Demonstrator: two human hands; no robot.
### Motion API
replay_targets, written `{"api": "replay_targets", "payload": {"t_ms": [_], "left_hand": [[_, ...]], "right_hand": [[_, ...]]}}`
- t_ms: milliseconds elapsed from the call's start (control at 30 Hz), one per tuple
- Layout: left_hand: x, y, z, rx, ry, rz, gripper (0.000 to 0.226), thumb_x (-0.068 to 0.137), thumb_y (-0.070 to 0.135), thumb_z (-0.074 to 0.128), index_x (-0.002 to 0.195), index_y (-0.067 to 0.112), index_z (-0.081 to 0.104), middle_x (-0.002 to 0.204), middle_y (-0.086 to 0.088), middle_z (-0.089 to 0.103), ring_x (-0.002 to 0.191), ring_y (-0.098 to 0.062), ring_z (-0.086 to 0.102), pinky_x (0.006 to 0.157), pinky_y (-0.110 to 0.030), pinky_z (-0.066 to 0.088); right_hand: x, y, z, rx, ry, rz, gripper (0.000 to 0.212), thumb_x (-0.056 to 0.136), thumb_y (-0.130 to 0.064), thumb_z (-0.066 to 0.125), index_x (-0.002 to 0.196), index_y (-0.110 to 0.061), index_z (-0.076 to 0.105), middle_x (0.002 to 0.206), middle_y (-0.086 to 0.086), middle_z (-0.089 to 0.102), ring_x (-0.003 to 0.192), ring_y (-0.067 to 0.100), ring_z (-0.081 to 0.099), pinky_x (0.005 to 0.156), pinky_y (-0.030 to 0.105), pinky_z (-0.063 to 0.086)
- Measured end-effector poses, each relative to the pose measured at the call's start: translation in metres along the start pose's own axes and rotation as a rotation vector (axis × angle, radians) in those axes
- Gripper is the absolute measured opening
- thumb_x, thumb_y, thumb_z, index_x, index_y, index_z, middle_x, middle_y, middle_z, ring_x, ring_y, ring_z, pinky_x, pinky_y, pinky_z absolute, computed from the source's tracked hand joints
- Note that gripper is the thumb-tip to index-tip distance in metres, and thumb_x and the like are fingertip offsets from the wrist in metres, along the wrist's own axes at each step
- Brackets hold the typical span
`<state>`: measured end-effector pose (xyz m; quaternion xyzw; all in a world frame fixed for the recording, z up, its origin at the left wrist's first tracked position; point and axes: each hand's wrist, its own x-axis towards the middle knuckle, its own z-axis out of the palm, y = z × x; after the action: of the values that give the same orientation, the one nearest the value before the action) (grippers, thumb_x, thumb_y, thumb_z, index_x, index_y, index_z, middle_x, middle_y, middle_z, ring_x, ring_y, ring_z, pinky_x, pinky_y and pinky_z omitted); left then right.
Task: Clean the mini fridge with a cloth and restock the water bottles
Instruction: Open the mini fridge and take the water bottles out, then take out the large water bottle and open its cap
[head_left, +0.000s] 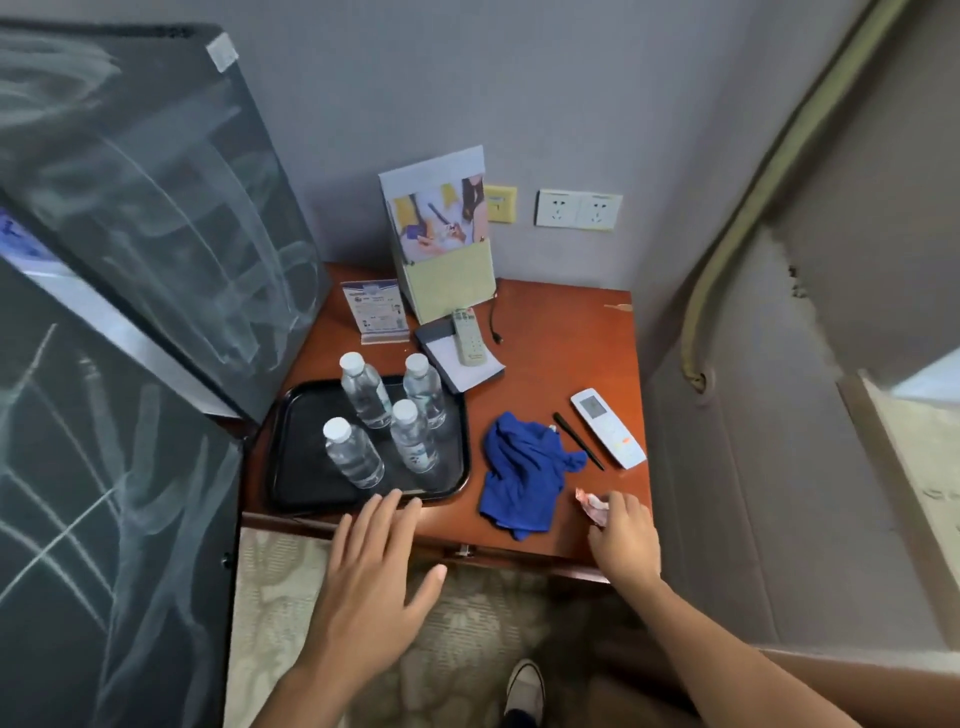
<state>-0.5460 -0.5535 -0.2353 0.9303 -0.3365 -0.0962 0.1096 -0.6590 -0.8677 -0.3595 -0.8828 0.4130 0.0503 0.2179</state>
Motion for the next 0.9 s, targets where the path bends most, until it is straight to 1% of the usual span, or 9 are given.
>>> {"api": "replay_targets", "payload": {"t_ms": [133,267,433,533,600,633,700,800,900], "left_hand": [[-0.043,-0.028,-0.007,-0.045,0.071,-0.093,0.081,0.092,0.071,0.032,0.158,0.024,0.032,0.165,0.003,0.029,0.155,-0.017,0.020,0.125,-0.039,0.011],[-0.091,-0.066,-0.010,-0.066,0.104,-0.102,0.077,0.090,0.067,0.045,0.151,0.021,0.044,0.157,-0.002,0.044,0.147,-0.023,0.038,0.118,-0.042,0.019],[-0.181,-0.134,-0.016,-0.151,0.193,0.087,0.074,0.088,0.059,0.056,0.149,0.019,0.046,0.156,-0.001,0.045,0.145,-0.020,0.042,0.114,-0.036,0.030],[-0.248,-0.182,-0.034,-0.226,0.280,0.180,0.062,0.091,0.053,0.058,0.145,0.024,0.047,0.151,0.010,0.047,0.139,-0.007,0.047,0.107,-0.028,0.041],[-0.284,-0.206,-0.054,-0.268,0.363,0.207,0.053,0.092,0.049,0.058,0.139,0.024,0.054,0.142,0.011,0.053,0.130,-0.007,0.053,0.105,-0.026,0.044],[-0.301,-0.219,-0.064,-0.288,0.411,0.202,0.050,0.093,0.047,0.058,0.137,0.023,0.057,0.140,0.010,0.056,0.129,-0.007,0.054,0.106,-0.026,0.042],[-0.327,-0.250,-0.082,-0.273,0.476,0.149,0.051,0.094,0.047,0.056,0.137,0.021,0.059,0.141,0.007,0.057,0.132,-0.010,0.052,0.111,-0.027,0.036],[-0.345,-0.306,-0.100,-0.192,0.537,0.008,0.062,0.094,0.053,0.049,0.145,0.018,0.053,0.148,0.001,0.053,0.139,-0.017,0.043,0.117,-0.037,0.033],[-0.353,-0.349,-0.111,-0.142,0.500,-0.109,0.070,0.094,0.058,0.043,0.151,0.018,0.044,0.155,-0.002,0.046,0.146,-0.020,0.033,0.121,-0.048,0.031]], "right_hand": [[-0.039,-0.012,0.007,0.043,0.102,0.067,0.034,0.088,-0.014,0.061,0.122,-0.013,0.060,0.122,0.005,0.061,0.115,0.025,0.056,0.096,0.039,0.051],[-0.106,-0.052,0.027,-0.050,0.026,-0.018,0.025,0.089,-0.025,0.061,0.113,-0.021,0.055,0.115,-0.001,0.058,0.111,0.021,0.056,0.088,0.037,0.052],[-0.232,-0.152,0.089,-0.150,-0.101,-0.359,0.025,0.091,-0.044,0.053,0.109,-0.027,0.058,0.113,-0.008,0.058,0.111,0.013,0.058,0.082,0.030,0.049],[-0.318,-0.220,0.141,-0.199,-0.187,-0.546,0.030,0.080,-0.045,0.050,0.104,-0.030,0.061,0.107,-0.012,0.064,0.101,0.011,0.064,0.078,0.030,0.050],[-0.368,-0.264,0.164,-0.203,-0.276,-0.677,0.029,0.071,-0.045,0.057,0.096,-0.033,0.065,0.095,-0.016,0.069,0.083,0.010,0.070,0.067,0.028,0.054],[-0.391,-0.288,0.171,-0.242,-0.272,-0.740,0.027,0.071,-0.042,0.060,0.095,-0.033,0.067,0.093,-0.017,0.071,0.079,0.010,0.072,0.065,0.026,0.054],[-0.436,-0.336,0.178,-0.269,-0.308,-0.815,0.028,0.086,-0.035,0.054,0.110,-0.029,0.067,0.108,-0.008,0.072,0.095,0.016,0.071,0.078,0.029,0.051],[-0.470,-0.401,0.181,-0.202,-0.238,-0.894,0.036,0.084,-0.034,0.046,0.114,-0.025,0.063,0.106,-0.006,0.070,0.091,0.019,0.069,0.066,0.027,0.044],[-0.474,-0.461,0.180,-0.061,-0.225,-0.922,0.033,0.091,-0.042,0.046,0.117,-0.029,0.060,0.116,-0.008,0.066,0.103,0.013,0.063,0.084,0.035,0.053]]}}
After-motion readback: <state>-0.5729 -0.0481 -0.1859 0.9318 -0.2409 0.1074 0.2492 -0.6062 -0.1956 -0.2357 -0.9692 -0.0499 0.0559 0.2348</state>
